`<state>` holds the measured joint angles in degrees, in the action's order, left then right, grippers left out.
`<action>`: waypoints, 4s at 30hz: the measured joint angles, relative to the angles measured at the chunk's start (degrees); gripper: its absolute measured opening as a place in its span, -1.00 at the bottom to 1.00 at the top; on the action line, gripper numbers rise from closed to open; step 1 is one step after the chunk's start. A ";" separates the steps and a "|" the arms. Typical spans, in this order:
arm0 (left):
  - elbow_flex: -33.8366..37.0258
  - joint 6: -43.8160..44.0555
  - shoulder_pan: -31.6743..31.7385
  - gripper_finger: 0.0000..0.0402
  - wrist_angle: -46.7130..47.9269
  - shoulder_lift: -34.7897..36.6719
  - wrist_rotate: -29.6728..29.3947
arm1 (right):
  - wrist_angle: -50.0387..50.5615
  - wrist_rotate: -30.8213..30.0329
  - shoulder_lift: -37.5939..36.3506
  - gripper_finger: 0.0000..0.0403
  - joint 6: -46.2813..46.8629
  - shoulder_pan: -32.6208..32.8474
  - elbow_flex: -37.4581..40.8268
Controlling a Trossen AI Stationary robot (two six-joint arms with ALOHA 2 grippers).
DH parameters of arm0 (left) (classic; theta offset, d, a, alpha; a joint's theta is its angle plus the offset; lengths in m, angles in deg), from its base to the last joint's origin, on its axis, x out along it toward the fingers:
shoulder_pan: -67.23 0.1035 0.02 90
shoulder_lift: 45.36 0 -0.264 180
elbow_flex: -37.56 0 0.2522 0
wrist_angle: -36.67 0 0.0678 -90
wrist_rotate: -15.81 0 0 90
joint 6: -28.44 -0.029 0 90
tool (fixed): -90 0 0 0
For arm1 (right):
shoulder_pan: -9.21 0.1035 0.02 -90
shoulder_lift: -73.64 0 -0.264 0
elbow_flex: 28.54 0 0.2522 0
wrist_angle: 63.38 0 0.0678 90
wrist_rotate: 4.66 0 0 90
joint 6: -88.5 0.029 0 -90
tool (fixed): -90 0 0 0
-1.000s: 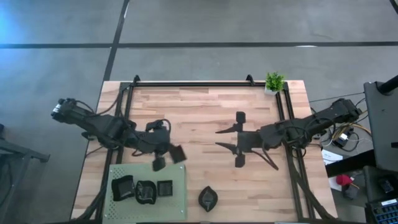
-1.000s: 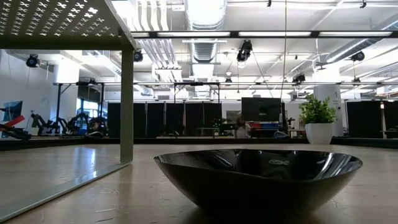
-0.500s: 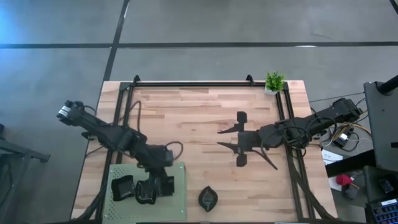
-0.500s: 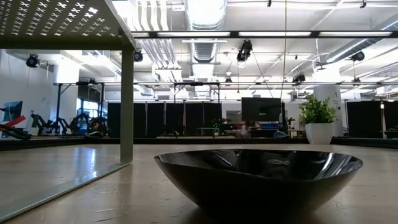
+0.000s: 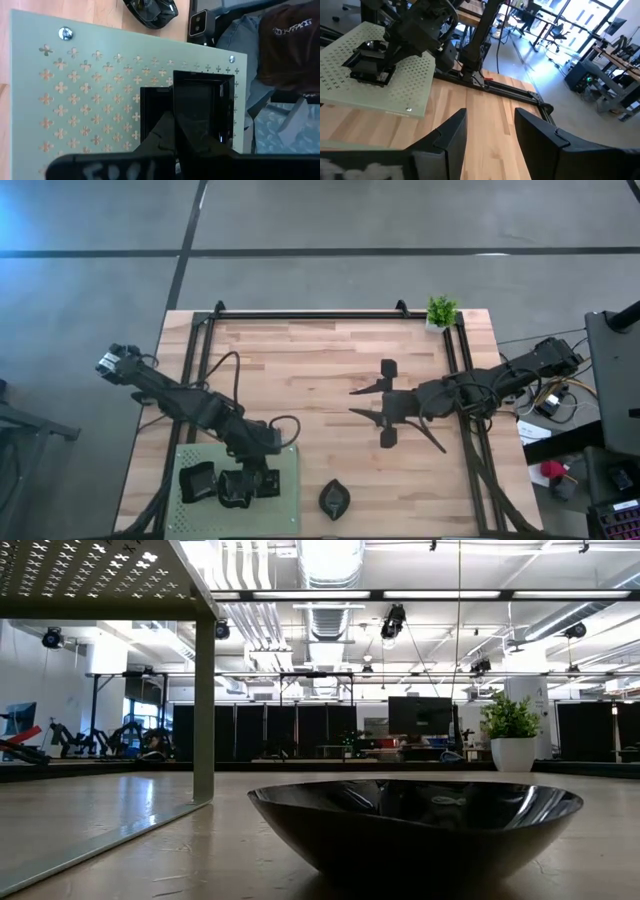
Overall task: Pick & Place Mini shaped plates
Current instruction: Stack the black square plate on top of the other black square plate on the shelf, then stack the black leaf shaped plate on top of the other black leaf shaped plate on the shelf
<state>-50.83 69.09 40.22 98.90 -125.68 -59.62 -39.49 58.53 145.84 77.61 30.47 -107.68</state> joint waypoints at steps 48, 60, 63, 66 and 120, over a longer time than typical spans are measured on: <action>-0.63 -4.24 1.21 -0.64 3.44 2.71 -16.22 | 13.70 18.85 3.73 -0.22 10.77 0.15 3.95; -0.63 -10.86 1.22 -0.65 -0.66 2.71 -22.96 | 8.42 30.24 15.27 -0.24 8.51 0.15 7.34; -0.63 -10.94 1.22 -0.65 -0.70 2.71 -23.36 | 5.50 35.51 19.14 -0.26 7.11 0.13 7.36; -0.61 -11.72 1.22 -0.65 -1.08 2.71 -23.69 | 2.73 38.85 22.63 -0.28 6.88 0.17 7.17; -0.57 -27.51 1.29 -0.65 -2.60 2.69 -23.67 | -18.40 40.84 43.11 -0.40 16.86 -1.19 3.13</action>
<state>-51.40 41.58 41.51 96.30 -122.99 -83.29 -57.89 99.37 188.96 94.47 29.27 -104.55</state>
